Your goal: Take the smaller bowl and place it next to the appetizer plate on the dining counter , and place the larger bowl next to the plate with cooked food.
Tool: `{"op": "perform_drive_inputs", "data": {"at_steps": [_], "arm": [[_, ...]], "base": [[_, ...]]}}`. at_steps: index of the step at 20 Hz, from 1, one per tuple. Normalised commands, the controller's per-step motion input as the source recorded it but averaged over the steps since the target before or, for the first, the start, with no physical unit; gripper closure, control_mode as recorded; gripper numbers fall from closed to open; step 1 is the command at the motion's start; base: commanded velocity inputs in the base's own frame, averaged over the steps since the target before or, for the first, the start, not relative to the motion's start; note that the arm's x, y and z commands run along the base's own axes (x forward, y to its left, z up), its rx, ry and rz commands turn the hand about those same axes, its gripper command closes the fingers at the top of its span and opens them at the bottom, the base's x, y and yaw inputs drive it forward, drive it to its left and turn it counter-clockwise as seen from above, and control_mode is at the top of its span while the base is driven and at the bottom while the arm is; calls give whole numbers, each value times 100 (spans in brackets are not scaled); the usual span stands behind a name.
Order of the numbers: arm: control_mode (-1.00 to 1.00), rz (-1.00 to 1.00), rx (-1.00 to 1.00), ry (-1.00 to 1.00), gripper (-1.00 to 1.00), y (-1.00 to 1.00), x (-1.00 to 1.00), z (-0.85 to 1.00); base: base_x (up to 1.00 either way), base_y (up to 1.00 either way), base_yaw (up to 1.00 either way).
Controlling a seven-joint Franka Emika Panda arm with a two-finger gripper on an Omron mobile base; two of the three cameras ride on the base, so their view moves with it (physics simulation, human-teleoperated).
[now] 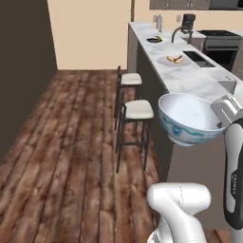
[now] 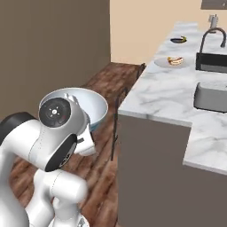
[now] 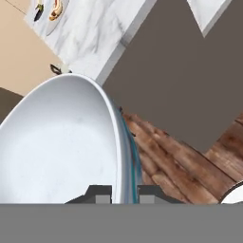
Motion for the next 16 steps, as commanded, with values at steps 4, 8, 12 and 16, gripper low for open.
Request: {"op": "perform_drive_inputs", "data": {"at_steps": [4,8,12,16], "arm": [[100,0,0,0,100,0,0,0],[100,0,0,0,100,0,0,0],[100,0,0,0,100,0,0,0],[100,0,0,0,100,0,0,0]], "base": [[25,98,-44],[40,93,-43],[50,94,-42],[60,71,-41]]}}
